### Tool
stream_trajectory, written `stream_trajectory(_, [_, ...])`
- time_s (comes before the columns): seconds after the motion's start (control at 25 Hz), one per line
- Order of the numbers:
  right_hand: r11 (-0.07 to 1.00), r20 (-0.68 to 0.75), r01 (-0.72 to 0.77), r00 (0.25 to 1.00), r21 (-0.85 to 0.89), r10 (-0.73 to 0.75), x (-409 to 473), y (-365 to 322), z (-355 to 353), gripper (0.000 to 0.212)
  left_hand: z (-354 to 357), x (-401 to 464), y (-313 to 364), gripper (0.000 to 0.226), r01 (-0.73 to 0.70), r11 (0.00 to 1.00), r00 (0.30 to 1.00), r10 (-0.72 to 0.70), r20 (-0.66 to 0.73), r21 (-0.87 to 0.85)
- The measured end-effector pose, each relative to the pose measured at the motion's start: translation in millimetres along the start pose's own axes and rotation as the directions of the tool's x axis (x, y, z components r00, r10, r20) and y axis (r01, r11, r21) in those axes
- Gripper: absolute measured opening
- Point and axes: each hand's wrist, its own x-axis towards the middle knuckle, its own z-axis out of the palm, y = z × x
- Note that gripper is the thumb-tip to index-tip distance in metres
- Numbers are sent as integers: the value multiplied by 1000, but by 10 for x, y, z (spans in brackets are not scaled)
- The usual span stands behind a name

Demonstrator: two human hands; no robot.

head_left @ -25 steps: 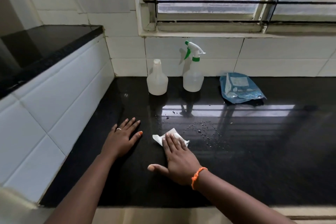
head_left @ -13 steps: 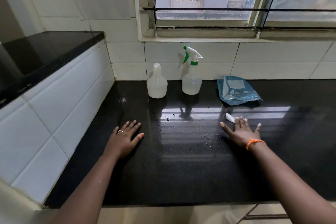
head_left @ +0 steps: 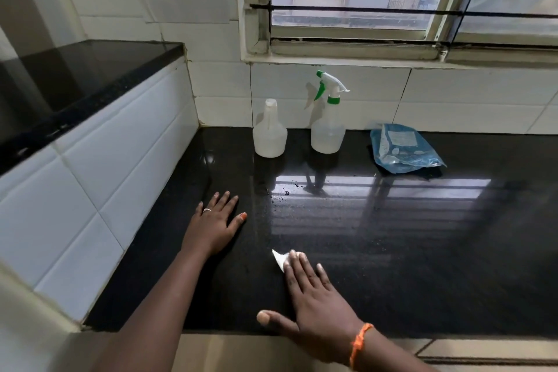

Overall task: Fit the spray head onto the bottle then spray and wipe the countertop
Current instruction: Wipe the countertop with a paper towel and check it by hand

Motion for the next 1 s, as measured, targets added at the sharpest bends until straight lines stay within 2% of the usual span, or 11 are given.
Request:
stream_trajectory(0.08, [1000,6,-6,1000,-27,6,206,-1,-116,110,-5,6,10,50,11,1000,1000,-11,-9,-12])
stream_trajectory(0.24, [995,-20,-87,996,-50,86,1039,69,-412,76,-17,18,3,47,18,1000,1000,-18,-7,-15])
stream_trajectory(0.36, [991,-43,-110,993,-82,107,1603,116,-549,63,-14,38,-7,48,11,1000,1000,-11,5,-4])
stream_trajectory(0.52, [984,-66,-104,993,-146,95,1863,204,-589,68,-14,46,-14,48,5,1000,1000,-5,10,-4])
stream_trajectory(0.64, [951,-131,-236,968,-200,213,1798,592,-778,76,-16,36,-31,48,5,1000,1000,-5,21,-11])
stream_trajectory(0.72, [885,-169,-405,912,-230,373,1667,1036,-1005,77,-19,31,-37,48,5,1000,1000,-5,20,-18])
stream_trajectory(0.84, [738,-177,-655,755,-161,631,1378,1577,-1222,84,-20,29,-39,49,8,1000,1000,-8,18,-22])
stream_trajectory(0.92, [697,-163,-714,697,-67,698,1282,1635,-1207,89,-19,28,-40,49,11,1000,1000,-11,19,-24])
stream_trajectory(1.0, [716,-158,-698,708,-13,688,1286,1506,-1112,92,-17,28,-35,49,9,1000,1000,-9,25,-29])
